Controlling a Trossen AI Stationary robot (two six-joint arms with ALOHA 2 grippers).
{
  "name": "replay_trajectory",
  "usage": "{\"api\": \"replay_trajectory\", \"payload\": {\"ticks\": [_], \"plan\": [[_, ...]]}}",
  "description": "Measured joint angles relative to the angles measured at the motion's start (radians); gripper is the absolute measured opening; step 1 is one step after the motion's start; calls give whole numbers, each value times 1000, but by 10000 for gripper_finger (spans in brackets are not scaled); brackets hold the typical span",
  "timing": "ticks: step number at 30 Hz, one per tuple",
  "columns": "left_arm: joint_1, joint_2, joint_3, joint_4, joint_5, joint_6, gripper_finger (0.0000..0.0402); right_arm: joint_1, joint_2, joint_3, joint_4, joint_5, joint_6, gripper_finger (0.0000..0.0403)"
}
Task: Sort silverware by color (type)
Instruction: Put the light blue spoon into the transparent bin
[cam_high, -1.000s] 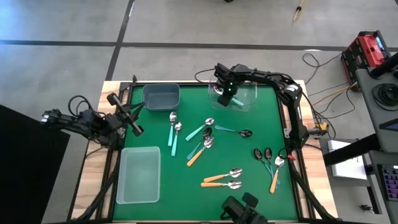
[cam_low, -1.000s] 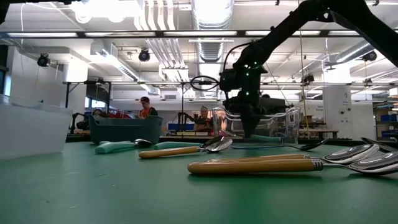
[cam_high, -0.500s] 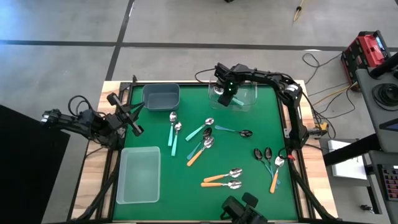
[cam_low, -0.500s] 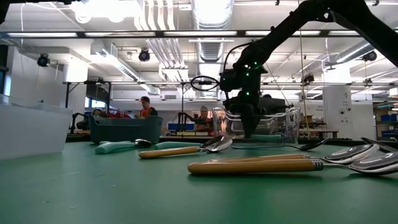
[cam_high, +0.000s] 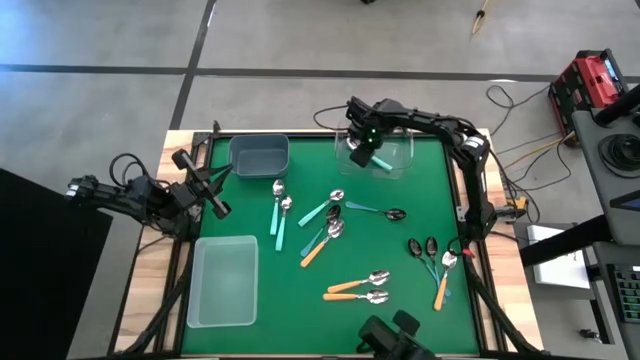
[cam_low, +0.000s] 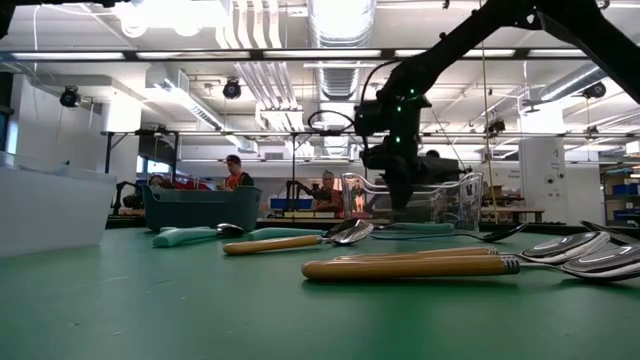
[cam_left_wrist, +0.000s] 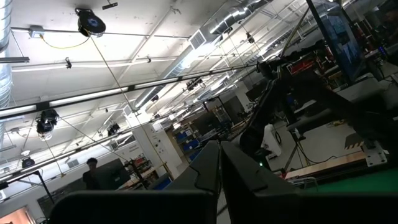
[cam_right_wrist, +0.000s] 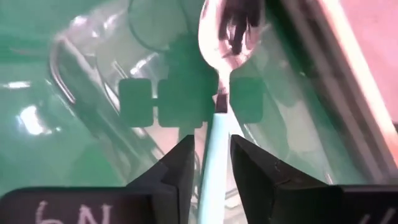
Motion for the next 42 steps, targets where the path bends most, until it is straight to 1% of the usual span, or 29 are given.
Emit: {"api": "replay_trajectory", "payload": {"ticks": [2,5,7,16,22,37,42], "plan": [[0,0,0,0,0,0,0,0,-9,7,0,-7,77,70],[0,0,0,0,0,0,0,0,-12,7,-28,-10,242,28],[0,0,0,0,-5,0,0,0,-12,4,-48,-9,338,15],[0,0,0,-1,-127,30,0,-5,-11,-20,-63,-11,544,12],[0,0,0,-3,-150,42,0,-20,-11,-26,-62,-10,662,13],[0,0,0,-16,-152,43,0,-26,-9,-34,-31,-10,787,13],[0,0,0,-15,-222,53,0,-24,-9,-46,-21,-10,815,13]]}}
